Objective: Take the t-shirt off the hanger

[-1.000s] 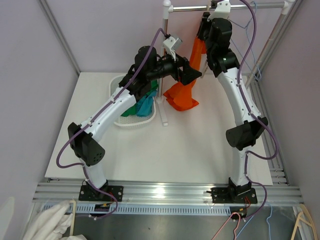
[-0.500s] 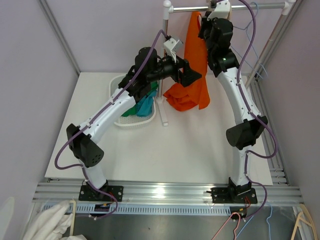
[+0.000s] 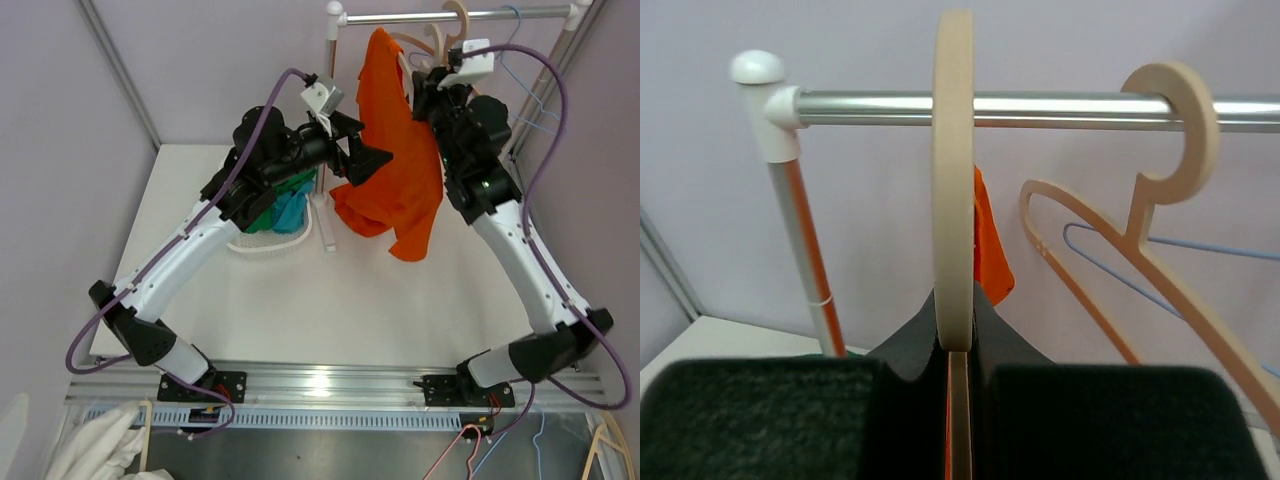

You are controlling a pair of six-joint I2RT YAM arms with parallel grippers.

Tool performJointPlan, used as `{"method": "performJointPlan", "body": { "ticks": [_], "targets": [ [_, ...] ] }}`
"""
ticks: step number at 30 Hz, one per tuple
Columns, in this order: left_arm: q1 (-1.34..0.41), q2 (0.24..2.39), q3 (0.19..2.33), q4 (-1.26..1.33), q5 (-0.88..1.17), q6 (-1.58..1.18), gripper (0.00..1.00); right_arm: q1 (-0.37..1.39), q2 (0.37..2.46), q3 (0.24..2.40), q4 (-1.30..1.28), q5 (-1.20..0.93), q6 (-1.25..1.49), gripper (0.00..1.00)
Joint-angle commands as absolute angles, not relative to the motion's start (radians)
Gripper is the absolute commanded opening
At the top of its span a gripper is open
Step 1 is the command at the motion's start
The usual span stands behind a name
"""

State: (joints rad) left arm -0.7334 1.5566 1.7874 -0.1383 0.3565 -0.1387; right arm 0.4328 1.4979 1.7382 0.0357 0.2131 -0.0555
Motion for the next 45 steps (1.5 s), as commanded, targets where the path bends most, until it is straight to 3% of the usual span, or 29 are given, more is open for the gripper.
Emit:
{"method": "performJointPlan", "body": {
  "ticks": [1,6,8,15,16,20,26,45],
  "targets": [
    [-0.744,1.480,1.749,-0.121,0.307,-0.104,1.00,0.451,1.349,1.622,0.209,0.202,-0.046,0.00],
    [-0.765,1.445,1.709,-0.141,0.292,-0.103,1.00,0.480,1.272,1.549,0.071,0.216,0.024,0.00],
    [-0.790,1.419,1.688,-0.144,0.272,-0.091,0.99,0.529,1.250,1.517,0.040,0.335,0.084,0.00],
    [-0.998,1.171,1.382,-0.088,0.057,-0.043,0.99,0.705,1.328,1.664,-0.309,0.950,0.357,0.00],
    [-1.015,1.128,1.326,-0.084,0.020,-0.051,1.00,0.744,1.335,1.669,-0.307,1.095,0.354,0.00],
    [-1.133,0.951,1.203,-0.135,-0.092,-0.046,0.99,0.906,1.362,1.670,-0.216,1.352,0.288,0.00],
    [-1.184,0.802,1.071,-0.204,-0.210,-0.057,1.00,0.991,1.396,1.726,-0.262,1.370,0.327,0.00],
    [-1.305,0.778,0.937,-0.130,-0.285,-0.054,0.99,1.039,1.557,1.894,-0.101,1.407,0.098,0.00]
  ]
}}
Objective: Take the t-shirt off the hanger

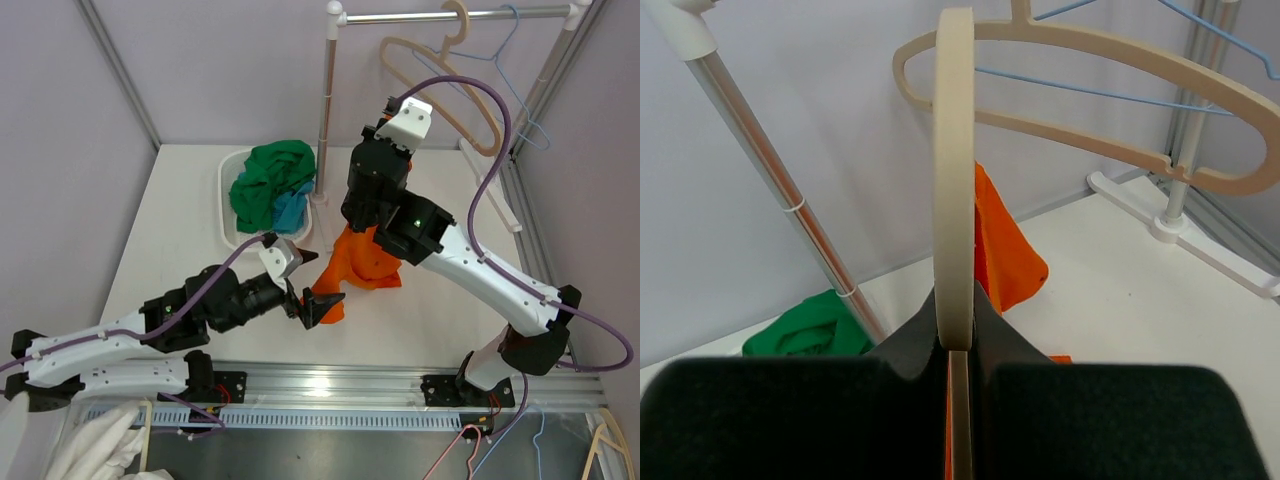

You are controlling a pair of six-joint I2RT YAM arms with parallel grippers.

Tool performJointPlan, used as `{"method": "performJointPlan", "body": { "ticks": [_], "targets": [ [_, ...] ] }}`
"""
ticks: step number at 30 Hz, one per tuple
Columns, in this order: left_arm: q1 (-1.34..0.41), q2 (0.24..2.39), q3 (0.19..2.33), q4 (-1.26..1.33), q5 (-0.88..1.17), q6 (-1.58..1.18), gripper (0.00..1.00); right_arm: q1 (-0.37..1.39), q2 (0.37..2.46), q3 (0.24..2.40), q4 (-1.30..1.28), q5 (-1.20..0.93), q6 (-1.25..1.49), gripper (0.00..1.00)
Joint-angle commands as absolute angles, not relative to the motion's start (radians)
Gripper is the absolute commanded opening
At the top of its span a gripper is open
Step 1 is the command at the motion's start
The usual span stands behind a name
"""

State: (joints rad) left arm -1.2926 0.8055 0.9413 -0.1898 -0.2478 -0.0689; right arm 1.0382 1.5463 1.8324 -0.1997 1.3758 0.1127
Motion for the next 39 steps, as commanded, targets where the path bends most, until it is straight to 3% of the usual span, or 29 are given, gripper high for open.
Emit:
{"method": "performJointPlan", "body": {
  "ticks": [1,5,6,7,9,10,11,15,22,32,37,39],
  "targets": [
    [-1.308,0.773,0.936,-0.135,-0.290,-0.052,1.00,1.037,1.560,1.899,-0.103,1.402,0.098,0.00],
    [-1.308,0.807,0.930,-0.135,-0.330,-0.037,0.99,1.039,1.580,1.924,-0.129,1.387,0.120,0.00],
    [-1.308,0.821,0.931,-0.132,-0.347,-0.034,0.95,1.040,1.582,1.930,-0.141,1.382,0.129,0.00],
    [-1.308,0.837,0.936,-0.126,-0.360,-0.026,0.73,1.042,1.583,1.934,-0.152,1.378,0.138,0.00],
    [-1.307,0.897,0.949,-0.115,-0.427,-0.020,0.45,1.042,1.585,1.939,-0.161,1.367,0.143,0.00],
    [-1.307,0.920,0.957,-0.107,-0.445,-0.015,0.04,1.042,1.583,1.939,-0.164,1.362,0.144,0.00],
    [-1.304,0.964,0.975,-0.098,-0.457,-0.014,0.01,1.039,1.582,1.937,-0.167,1.364,0.144,0.00],
    [-1.315,0.999,1.042,-0.127,-0.433,-0.011,0.01,0.996,1.569,1.934,-0.196,1.348,0.159,0.00],
    [-1.380,0.847,1.068,-0.225,-0.437,-0.043,0.01,0.807,1.554,1.894,-0.282,1.191,0.262,0.00],
    [-1.578,0.860,0.919,-0.192,-0.420,-0.250,0.01,0.657,1.624,1.985,-0.304,1.062,0.256,0.00],
    [-1.582,0.911,0.818,-0.075,-0.363,-0.333,0.01,0.660,1.626,2.009,-0.353,1.032,0.281,0.00],
    [-1.478,0.980,0.815,-0.051,-0.301,-0.348,0.01,0.684,1.612,2.022,-0.406,1.003,0.310,0.00]
  ]
}}
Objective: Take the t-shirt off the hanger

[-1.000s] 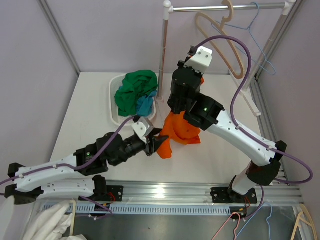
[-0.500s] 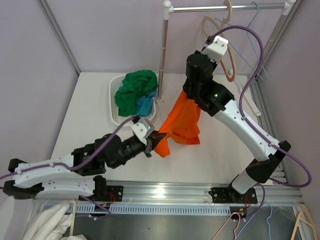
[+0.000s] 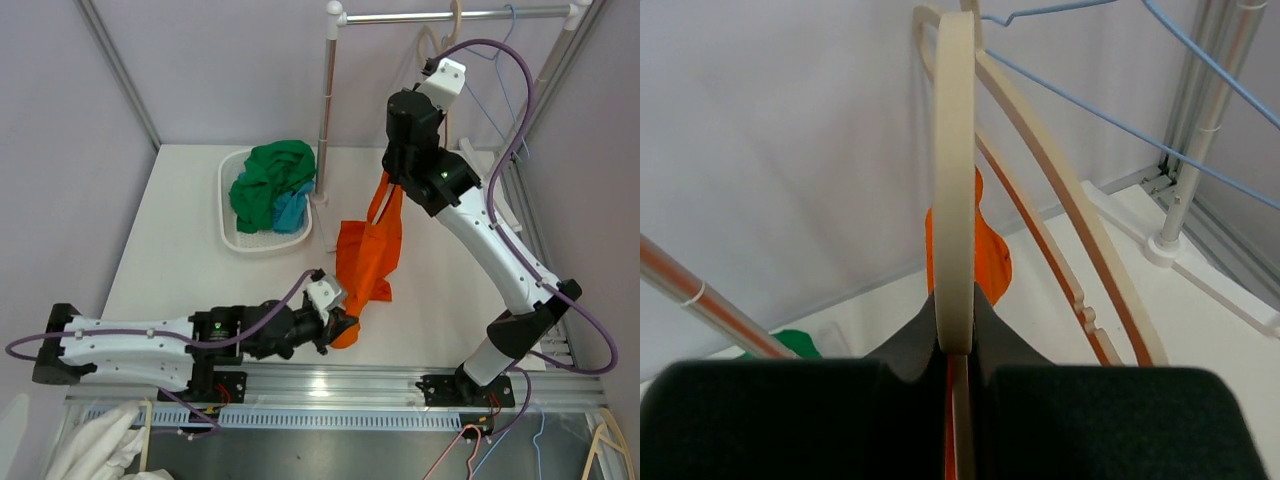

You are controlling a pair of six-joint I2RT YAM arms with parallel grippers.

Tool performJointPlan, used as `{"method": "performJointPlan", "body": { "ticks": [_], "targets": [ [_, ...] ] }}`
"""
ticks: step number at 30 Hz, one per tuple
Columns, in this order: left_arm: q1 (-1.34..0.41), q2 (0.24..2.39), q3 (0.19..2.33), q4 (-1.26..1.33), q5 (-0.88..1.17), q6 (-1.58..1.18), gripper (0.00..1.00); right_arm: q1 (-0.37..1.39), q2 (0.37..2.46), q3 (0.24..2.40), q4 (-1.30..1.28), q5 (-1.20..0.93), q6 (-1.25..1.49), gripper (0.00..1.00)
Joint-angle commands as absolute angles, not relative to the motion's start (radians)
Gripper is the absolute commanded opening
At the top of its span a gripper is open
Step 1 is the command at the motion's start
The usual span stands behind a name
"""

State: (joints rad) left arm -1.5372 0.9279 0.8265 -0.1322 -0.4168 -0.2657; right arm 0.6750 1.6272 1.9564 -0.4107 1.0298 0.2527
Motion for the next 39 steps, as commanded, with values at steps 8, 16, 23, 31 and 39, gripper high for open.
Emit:
{"method": "performJointPlan", "body": {
  "ticks": [8,16,23,31,39],
  "targets": [
    [-1.010,1.242,1.120,-0.113,-0.115,-0.359,0.01,0.859,1.522,2.031,-0.639,0.861,0.388,0.00],
    [-0.726,1.344,1.232,-0.141,0.039,-0.502,0.01,0.913,1.364,2.019,-0.893,0.586,0.497,0.00],
    [-0.600,1.405,1.350,-0.265,-0.035,-0.517,0.01,0.884,1.302,2.167,-1.078,0.465,0.502,0.00],
    [-0.515,1.434,1.636,-0.336,0.067,-0.446,0.01,0.870,1.189,1.964,-0.846,0.563,0.313,0.00],
    [-0.404,1.647,2.431,-0.498,0.141,-0.431,0.01,0.761,1.245,1.940,-0.621,0.464,0.236,0.00]
  ]
}}
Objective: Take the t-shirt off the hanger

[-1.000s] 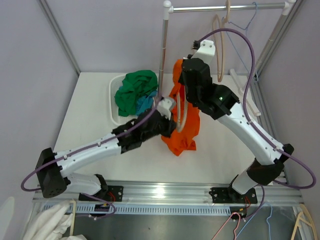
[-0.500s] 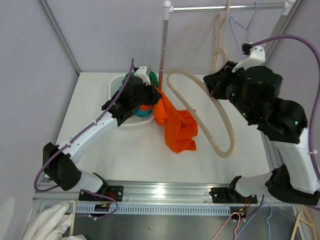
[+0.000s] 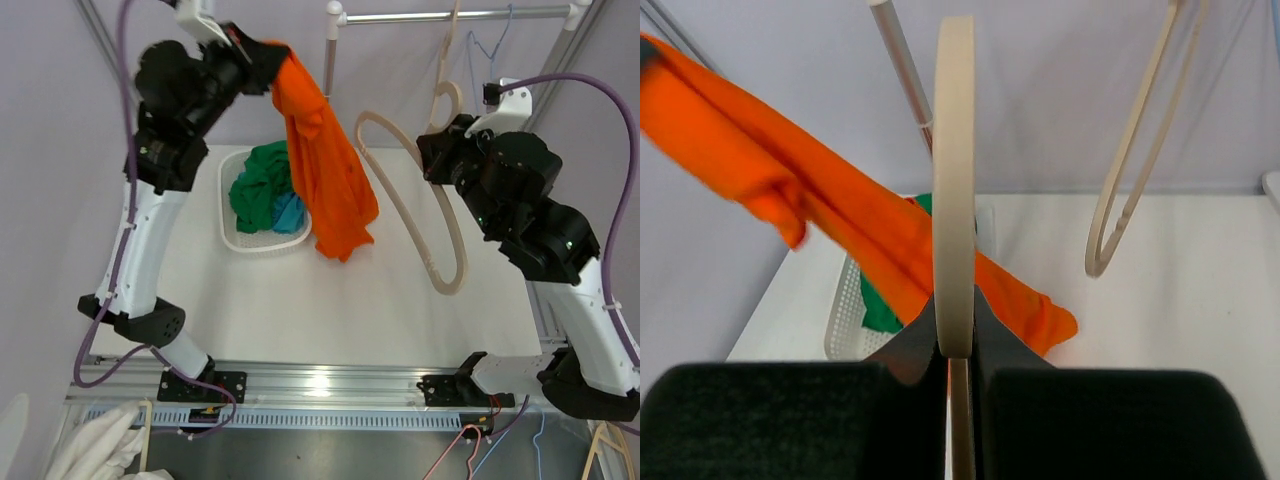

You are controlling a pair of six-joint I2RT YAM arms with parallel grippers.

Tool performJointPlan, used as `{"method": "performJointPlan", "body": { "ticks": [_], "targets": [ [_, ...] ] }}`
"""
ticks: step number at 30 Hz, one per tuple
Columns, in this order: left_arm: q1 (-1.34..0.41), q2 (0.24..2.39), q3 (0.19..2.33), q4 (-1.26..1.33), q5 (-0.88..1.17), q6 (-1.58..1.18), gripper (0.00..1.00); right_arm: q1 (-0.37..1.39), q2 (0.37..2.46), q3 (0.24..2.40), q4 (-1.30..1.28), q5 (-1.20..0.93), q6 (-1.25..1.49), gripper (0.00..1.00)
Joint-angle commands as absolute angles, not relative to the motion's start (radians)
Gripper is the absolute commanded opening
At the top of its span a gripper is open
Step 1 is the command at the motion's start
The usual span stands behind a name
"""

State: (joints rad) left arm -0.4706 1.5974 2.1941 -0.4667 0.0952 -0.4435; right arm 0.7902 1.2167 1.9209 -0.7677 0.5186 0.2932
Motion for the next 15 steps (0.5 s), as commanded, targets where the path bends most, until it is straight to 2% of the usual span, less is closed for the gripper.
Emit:
{"method": "performJointPlan", "body": {
  "ticks": [1,7,15],
  "targets": [
    [-0.388,1.669,2.457,-0.486,0.149,-0.437,0.01,0.753,1.252,1.936,-0.580,0.451,0.230,0.00],
    [-0.341,1.634,2.306,-0.201,0.150,-0.443,0.01,0.683,1.258,1.835,-0.338,0.354,0.187,0.00],
    [-0.284,1.755,2.520,-0.091,0.130,-0.368,0.01,0.588,1.351,1.845,-0.275,0.293,0.193,0.00]
  ]
}}
